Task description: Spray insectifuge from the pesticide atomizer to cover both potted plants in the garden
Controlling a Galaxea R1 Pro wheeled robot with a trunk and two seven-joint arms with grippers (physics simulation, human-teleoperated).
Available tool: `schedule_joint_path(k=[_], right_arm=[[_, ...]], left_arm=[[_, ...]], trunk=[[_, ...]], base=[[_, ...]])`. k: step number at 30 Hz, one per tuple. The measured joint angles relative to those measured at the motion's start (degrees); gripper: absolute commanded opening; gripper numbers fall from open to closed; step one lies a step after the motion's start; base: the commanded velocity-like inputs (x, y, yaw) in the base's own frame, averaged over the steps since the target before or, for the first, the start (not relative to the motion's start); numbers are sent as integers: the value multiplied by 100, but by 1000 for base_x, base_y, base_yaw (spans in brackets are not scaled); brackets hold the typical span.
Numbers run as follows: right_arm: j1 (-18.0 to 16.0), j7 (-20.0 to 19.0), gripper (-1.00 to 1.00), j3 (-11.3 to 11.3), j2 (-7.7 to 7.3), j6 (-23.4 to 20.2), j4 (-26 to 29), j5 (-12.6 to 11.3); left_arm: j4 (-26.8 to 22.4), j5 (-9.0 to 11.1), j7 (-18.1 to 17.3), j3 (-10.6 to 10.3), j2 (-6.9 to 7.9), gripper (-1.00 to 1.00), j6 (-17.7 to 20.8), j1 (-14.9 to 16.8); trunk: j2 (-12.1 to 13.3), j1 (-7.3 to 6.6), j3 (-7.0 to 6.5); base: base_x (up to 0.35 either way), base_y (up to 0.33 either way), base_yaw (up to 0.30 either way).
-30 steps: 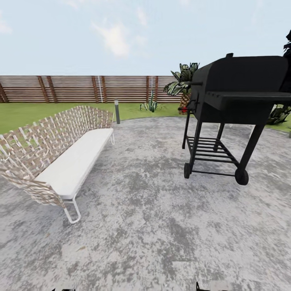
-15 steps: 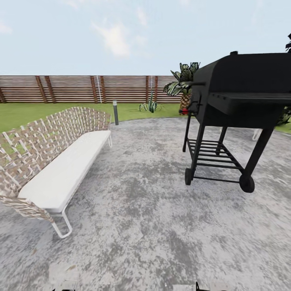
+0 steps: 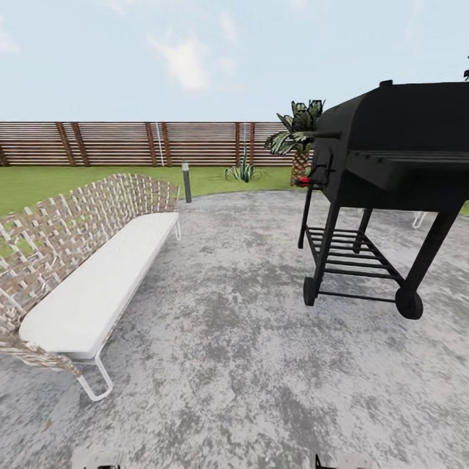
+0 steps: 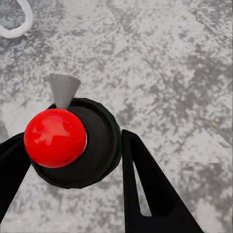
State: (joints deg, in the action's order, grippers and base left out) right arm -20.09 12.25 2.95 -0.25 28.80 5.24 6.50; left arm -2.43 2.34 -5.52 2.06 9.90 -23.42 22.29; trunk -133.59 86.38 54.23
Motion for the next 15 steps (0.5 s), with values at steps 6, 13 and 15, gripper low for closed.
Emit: schedule_joint_path(k=[6, 13, 15], right_arm=[[0, -4, 100, 0, 8, 3, 0, 1], [0, -21, 100, 0, 7, 8, 0, -3], [0, -22, 100, 0, 8, 8, 0, -1]], left_arm=[[0, 26, 0, 0, 2, -100, 0, 0], [0, 21, 0, -1, 10, -100, 0, 0], [0, 19, 0, -1, 10, -100, 0, 0]], trunk=[[0, 0, 0], [0, 0, 0], [0, 0, 0]], base=[[339, 4, 0], [341, 0, 0], [343, 0, 0]])
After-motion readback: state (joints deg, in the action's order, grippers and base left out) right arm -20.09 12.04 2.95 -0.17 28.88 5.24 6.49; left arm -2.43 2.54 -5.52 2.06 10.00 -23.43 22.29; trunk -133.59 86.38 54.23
